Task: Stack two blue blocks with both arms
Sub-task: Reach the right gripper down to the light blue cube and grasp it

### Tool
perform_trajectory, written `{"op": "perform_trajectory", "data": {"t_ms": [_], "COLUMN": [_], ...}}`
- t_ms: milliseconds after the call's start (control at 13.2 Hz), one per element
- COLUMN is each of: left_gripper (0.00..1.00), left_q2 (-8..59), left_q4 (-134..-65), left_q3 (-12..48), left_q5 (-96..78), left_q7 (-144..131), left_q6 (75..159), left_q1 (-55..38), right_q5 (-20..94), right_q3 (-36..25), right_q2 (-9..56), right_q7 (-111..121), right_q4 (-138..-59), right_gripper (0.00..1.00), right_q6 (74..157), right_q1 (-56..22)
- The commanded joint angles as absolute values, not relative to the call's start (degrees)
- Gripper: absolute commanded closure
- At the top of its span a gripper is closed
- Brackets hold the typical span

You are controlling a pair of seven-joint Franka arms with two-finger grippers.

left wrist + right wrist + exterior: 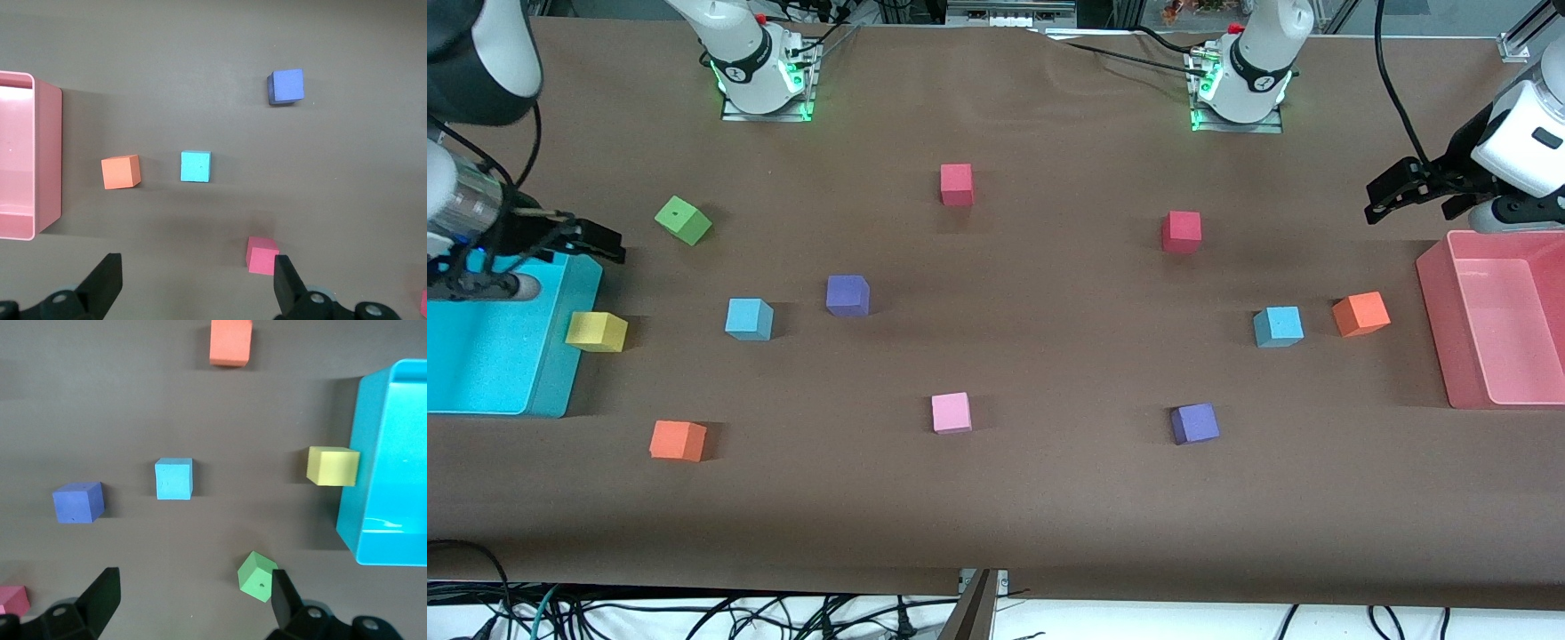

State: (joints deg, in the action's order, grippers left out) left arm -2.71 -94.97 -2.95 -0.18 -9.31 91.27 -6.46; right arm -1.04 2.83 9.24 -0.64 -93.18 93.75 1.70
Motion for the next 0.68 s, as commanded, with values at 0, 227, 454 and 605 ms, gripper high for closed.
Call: {"op": "perform_trajectory", "data": {"t_ms": [0, 227, 454, 605], "left_gripper": [0.0, 0.0, 0.0, 0.0], "left_q2": [-3.96, -3.87, -3.87, -3.61], "left_q4": [-96.33, -96.76, -97.2, -97.12], "left_q3": [-2.9, -2.9, -2.9, -2.9], "left_q5": [-1.32, -1.32, -1.32, -1.32], "left_q7": [-7.73, -7.12, -7.12, -7.12], "left_q6": [91.93, 92.2, 92.2, 92.29], "left_q1": [-5.8, -5.8, -5.8, -5.8], "right_q5": [-1.23, -1.32, -1.32, -1.32], "right_q3": [2.9, 2.9, 2.9, 2.9], "right_q2": [12.11, 15.11, 15.91, 15.91], "right_q7": [-1.23, -6.92, -11.25, -11.34], "right_q4": [-93.43, -94.04, -98.94, -104.91], "right_gripper": [0.0, 0.0, 0.0, 0.0], "right_q6": [93.6, 96.23, 103.24, 111.14], "right_q1": [0.71, -2.37, -4.83, -4.83]}}
